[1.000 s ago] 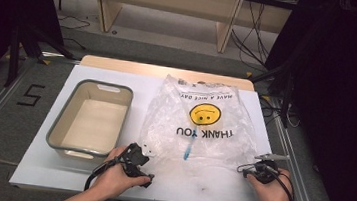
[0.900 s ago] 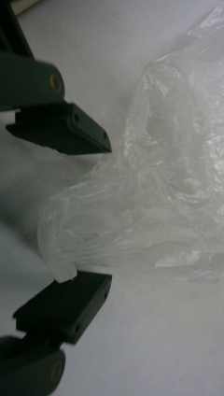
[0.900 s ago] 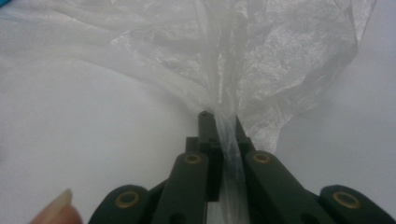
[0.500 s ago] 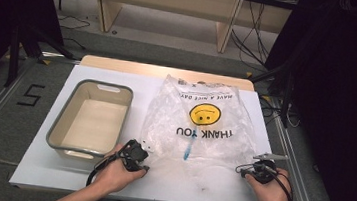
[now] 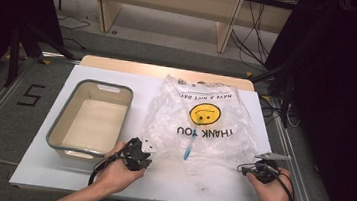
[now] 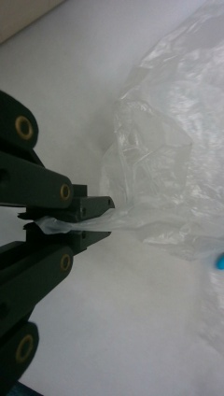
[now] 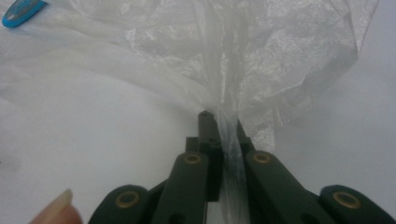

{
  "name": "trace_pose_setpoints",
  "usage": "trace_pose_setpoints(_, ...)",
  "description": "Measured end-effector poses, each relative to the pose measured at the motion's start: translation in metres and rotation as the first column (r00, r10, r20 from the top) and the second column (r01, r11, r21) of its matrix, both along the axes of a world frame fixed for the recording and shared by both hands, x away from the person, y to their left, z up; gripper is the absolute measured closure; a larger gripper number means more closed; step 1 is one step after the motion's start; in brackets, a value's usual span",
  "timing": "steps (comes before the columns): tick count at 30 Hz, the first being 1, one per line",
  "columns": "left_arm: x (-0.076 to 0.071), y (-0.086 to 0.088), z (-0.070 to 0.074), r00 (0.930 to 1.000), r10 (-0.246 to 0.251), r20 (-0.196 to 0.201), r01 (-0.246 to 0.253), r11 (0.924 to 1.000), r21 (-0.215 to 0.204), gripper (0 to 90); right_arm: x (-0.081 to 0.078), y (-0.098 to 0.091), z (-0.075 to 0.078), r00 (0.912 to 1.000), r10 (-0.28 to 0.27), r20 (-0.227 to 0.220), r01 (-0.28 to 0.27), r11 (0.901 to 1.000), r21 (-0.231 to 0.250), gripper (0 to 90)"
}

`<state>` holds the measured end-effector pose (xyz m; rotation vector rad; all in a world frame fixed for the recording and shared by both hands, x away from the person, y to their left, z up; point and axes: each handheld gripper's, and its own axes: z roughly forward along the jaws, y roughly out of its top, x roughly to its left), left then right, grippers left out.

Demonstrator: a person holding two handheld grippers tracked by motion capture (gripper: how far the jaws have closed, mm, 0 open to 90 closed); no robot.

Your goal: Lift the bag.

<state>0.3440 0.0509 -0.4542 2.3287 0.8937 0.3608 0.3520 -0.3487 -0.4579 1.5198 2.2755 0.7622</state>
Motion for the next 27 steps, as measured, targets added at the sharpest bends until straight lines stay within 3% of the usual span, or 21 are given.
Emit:
trace_pose_setpoints(6, -0.004, 0.001, 0.017, 0.9952, -0.009, 0.097, 0.014, 0.9982, -0.059, 88.4, 0.000, 0.000, 0.003, 0.9996, -0.006, 0.027, 0.006, 1.0000, -0.001, 89.9)
trace_pose_setpoints(10, -0.005, 0.000, 0.031, 0.9861, -0.004, 0.166, 0.021, 0.9949, -0.099, 88.5, 0.000, -0.001, 0.005, 0.9992, -0.016, 0.038, 0.016, 0.9999, 0.003, 89.9)
trace_pose_setpoints(16, -0.002, 0.001, 0.048, 0.9730, 0.009, 0.231, 0.022, 0.9908, -0.133, 88.5, 0.000, -0.002, 0.007, 0.9980, -0.023, 0.059, 0.023, 0.9997, 0.003, 89.9)
trace_pose_setpoints(22, 0.001, 0.001, 0.061, 0.9635, 0.018, 0.267, 0.023, 0.9880, -0.153, 88.5, 0.000, -0.002, 0.009, 0.9965, -0.030, 0.078, 0.030, 0.9995, 0.006, 89.9)
trace_pose_setpoints(27, 0.004, 0.001, 0.074, 0.9510, 0.033, 0.307, 0.021, 0.9848, -0.172, 88.5, 0.000, -0.002, 0.012, 0.9942, -0.038, 0.100, 0.038, 0.9993, 0.008, 89.9)
